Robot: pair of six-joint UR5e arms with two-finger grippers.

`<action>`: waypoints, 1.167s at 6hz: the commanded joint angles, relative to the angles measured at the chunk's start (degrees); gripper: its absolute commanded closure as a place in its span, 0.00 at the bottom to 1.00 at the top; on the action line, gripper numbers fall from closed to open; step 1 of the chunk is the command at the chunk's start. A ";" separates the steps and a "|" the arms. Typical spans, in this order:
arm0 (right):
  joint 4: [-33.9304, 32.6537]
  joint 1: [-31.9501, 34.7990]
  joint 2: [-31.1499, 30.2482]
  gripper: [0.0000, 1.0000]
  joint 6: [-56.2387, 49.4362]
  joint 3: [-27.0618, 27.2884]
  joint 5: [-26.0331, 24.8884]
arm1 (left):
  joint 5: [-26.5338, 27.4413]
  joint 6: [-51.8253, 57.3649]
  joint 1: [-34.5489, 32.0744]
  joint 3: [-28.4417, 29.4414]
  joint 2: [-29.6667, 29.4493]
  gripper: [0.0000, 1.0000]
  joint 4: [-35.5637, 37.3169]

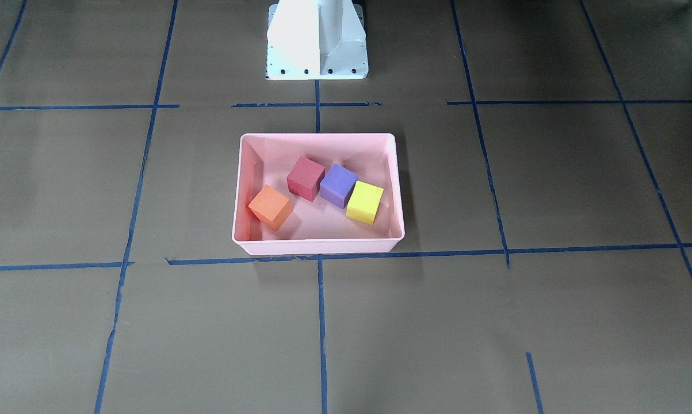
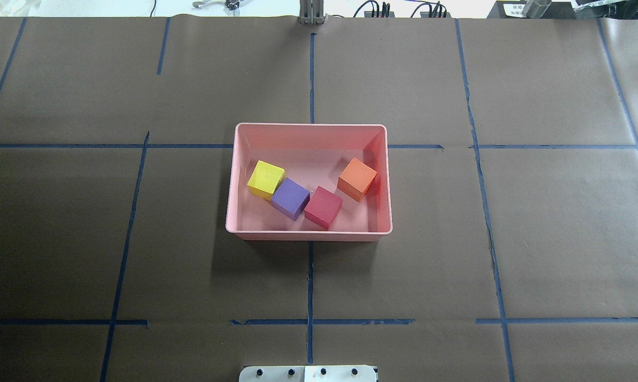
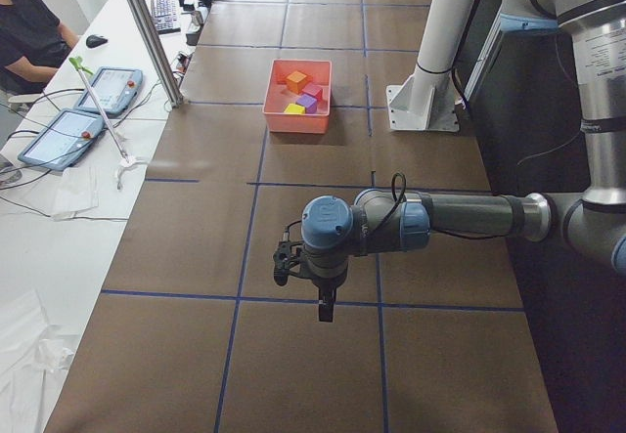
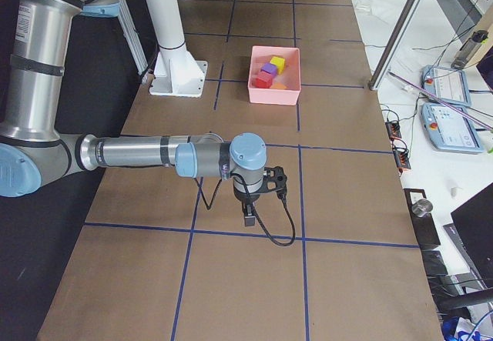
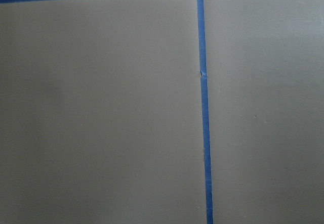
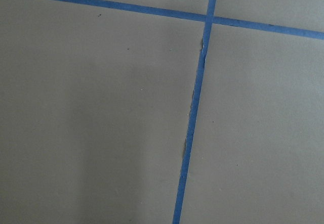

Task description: Place blocks into pink bin with both arms

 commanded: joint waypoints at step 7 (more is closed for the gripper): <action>-0.27 -0.18 -0.67 0.00 -5.60 -2.02 -0.06 | -0.36 0.00 0.72 0.09 -1.61 0.00 -0.63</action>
